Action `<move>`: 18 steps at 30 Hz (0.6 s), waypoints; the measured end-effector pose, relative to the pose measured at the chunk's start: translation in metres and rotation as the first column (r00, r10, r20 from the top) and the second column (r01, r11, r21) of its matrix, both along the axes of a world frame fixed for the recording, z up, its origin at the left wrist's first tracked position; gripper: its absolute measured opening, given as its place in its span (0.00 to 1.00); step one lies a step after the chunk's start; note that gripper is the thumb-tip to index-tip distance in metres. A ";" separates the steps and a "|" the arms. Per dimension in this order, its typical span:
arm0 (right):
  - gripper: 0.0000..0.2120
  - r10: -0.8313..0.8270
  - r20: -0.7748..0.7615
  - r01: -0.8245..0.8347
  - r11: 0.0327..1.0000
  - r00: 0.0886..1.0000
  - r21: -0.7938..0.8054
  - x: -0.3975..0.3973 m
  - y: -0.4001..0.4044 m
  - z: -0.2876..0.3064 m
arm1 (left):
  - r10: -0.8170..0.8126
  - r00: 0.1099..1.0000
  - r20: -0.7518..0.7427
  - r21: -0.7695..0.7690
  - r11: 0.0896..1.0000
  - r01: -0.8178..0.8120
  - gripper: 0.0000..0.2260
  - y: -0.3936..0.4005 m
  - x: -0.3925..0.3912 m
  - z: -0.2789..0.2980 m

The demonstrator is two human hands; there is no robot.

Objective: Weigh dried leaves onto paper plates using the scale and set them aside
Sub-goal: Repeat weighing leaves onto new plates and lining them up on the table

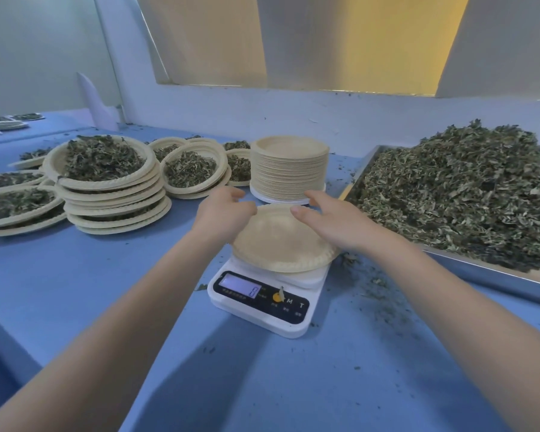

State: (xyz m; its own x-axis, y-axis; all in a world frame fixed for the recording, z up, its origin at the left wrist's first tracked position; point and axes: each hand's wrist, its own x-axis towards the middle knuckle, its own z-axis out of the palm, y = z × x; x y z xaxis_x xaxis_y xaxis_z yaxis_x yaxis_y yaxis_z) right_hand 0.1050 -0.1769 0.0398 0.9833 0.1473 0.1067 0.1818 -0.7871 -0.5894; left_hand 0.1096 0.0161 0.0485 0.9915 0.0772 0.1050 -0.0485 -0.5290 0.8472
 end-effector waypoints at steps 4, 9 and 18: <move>0.31 0.017 0.041 -0.018 1.000 0.999 0.018 0.005 0.000 0.006 | -0.071 0.995 0.071 0.153 0.986 0.059 0.22 -0.022 -0.001 0.020; 0.25 -0.013 0.109 0.012 1.000 0.994 0.008 0.005 -0.025 0.018 | -0.275 0.956 0.098 0.212 0.945 0.250 0.15 -0.081 -0.001 0.034; 0.44 -0.296 -0.052 0.258 0.895 0.954 -0.364 -0.015 -0.165 0.019 | -0.551 0.806 -0.215 0.480 0.660 0.578 0.24 -0.211 0.038 0.020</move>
